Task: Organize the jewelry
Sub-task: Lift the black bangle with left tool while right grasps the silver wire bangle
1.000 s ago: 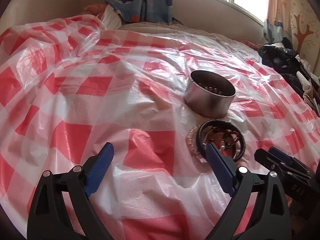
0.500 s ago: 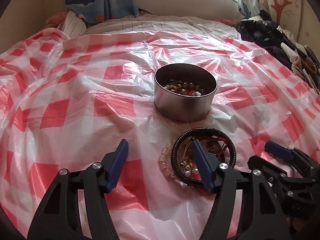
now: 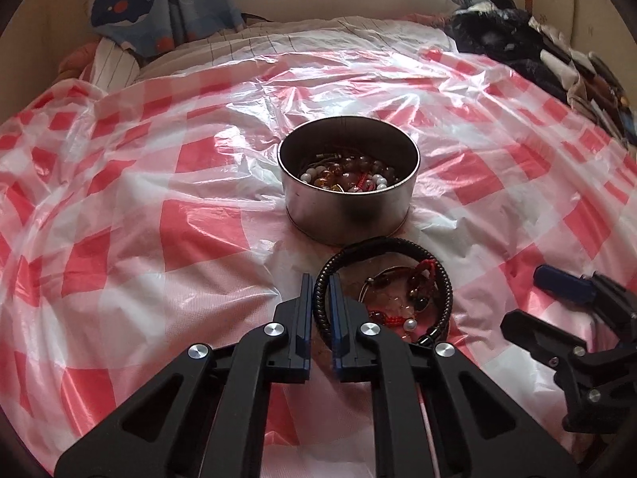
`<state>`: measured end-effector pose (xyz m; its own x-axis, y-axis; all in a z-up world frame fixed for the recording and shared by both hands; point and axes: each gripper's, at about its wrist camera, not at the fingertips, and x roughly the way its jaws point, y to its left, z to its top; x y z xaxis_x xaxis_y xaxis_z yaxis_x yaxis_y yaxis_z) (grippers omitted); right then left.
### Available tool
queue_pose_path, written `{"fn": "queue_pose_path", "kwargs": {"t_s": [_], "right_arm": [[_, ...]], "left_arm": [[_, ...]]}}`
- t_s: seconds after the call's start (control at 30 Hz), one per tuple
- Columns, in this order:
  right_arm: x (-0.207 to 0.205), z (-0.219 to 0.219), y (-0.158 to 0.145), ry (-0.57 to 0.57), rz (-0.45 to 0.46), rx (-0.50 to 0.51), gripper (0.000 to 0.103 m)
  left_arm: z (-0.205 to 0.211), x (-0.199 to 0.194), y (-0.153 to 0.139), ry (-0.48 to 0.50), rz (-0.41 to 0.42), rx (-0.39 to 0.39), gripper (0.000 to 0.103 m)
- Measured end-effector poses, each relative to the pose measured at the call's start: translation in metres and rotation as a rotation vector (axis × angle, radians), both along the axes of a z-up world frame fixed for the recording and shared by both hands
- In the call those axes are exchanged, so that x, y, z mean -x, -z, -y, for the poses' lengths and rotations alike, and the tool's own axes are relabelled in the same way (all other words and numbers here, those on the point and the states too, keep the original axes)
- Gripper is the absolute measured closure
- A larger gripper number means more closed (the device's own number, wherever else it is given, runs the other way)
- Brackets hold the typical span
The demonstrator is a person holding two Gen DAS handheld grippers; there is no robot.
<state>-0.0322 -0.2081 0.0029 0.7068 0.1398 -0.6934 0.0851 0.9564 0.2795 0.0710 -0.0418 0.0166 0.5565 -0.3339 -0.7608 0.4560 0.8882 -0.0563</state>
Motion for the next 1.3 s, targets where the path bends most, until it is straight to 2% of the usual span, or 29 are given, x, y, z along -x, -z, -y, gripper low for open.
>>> {"fn": "queue_pose_path", "kwargs": {"t_s": [0.1, 0.2, 0.37, 0.47, 0.57, 0.6, 0.7, 0.83, 0.9, 0.93, 1.0, 1.13, 1.23, 1.3], "right_arm": [[0.002, -0.001, -0.002, 0.004, 0.016, 0.001, 0.029], [0.005, -0.007, -0.009, -0.009, 0.046, 0.028, 0.029], [-0.001, -0.046, -0.022, -0.170, 0.079, 0.108, 0.029], [-0.017, -0.049, -0.022, -0.207, 0.044, 0.055, 0.030], [-0.037, -0.041, -0.016, -0.192, -0.031, 0.010, 0.045], [-0.040, -0.040, -0.013, -0.206, -0.059, -0.002, 0.046], [-0.044, -0.044, -0.007, -0.223, -0.094, 0.010, 0.048], [-0.053, -0.051, 0.002, -0.217, -0.156, 0.062, 0.060], [-0.055, -0.056, 0.003, -0.229, -0.165, 0.110, 0.072], [-0.053, -0.056, 0.004, -0.238, -0.166, 0.132, 0.075], [-0.051, -0.057, 0.003, -0.252, -0.167, 0.167, 0.092], [-0.038, -0.038, -0.002, -0.204, -0.162, 0.218, 0.097], [-0.028, -0.014, -0.008, -0.146, -0.151, 0.204, 0.100], [-0.024, 0.000, -0.010, -0.127, -0.144, 0.158, 0.100]], "left_arm": [[-0.021, -0.001, -0.007, -0.052, -0.034, 0.125, 0.096], [-0.053, -0.003, -0.010, -0.144, -0.058, 0.236, 0.096], [-0.084, -0.014, 0.007, -0.287, -0.116, 0.286, 0.096], [-0.083, -0.015, 0.013, -0.298, -0.123, 0.282, 0.096], [-0.082, -0.016, 0.018, -0.308, -0.132, 0.288, 0.096], [-0.083, -0.017, 0.019, -0.311, -0.135, 0.291, 0.096], [-0.082, -0.018, 0.021, -0.317, -0.139, 0.294, 0.096], [-0.083, -0.018, 0.021, -0.318, -0.141, 0.297, 0.096], [-0.082, -0.018, 0.021, -0.319, -0.143, 0.299, 0.096], [-0.081, -0.019, 0.022, -0.320, -0.143, 0.299, 0.096], [-0.082, -0.019, 0.021, -0.320, -0.143, 0.299, 0.096], [-0.082, -0.020, 0.023, -0.321, -0.147, 0.303, 0.096], [-0.081, -0.021, 0.024, -0.322, -0.147, 0.300, 0.096], [-0.082, -0.021, 0.024, -0.322, -0.147, 0.303, 0.095]]}}
